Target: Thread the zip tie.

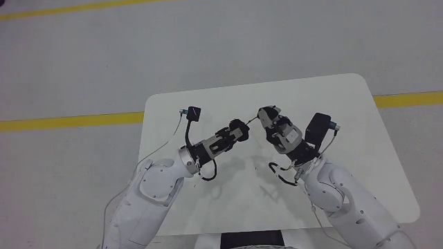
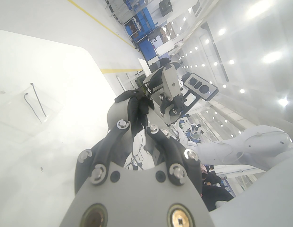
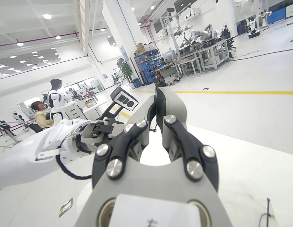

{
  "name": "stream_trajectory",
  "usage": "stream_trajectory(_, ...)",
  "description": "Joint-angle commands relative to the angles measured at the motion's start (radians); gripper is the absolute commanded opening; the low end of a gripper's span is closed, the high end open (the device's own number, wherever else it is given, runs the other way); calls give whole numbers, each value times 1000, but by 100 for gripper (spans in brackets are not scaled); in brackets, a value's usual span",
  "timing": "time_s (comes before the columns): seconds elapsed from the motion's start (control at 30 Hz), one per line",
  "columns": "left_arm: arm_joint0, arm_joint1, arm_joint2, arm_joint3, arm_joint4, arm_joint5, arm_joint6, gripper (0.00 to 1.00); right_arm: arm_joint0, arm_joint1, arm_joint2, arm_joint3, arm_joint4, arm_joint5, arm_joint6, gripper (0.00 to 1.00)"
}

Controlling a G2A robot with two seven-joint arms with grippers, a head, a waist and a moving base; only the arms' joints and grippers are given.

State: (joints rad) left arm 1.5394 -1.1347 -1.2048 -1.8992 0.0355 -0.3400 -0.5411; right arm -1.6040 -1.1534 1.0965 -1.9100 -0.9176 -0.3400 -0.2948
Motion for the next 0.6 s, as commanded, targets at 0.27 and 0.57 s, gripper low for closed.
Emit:
stream_trajectory(0.27, 0, 0, 0, 0, 0, 0, 0, 0, -3, 4, -3, -1, 0, 0, 1, 0)
stream_trajectory(0.57, 0, 0, 0, 0, 0, 0, 0, 0, 0, 6, -7, 7, 6, 0, 3, 0)
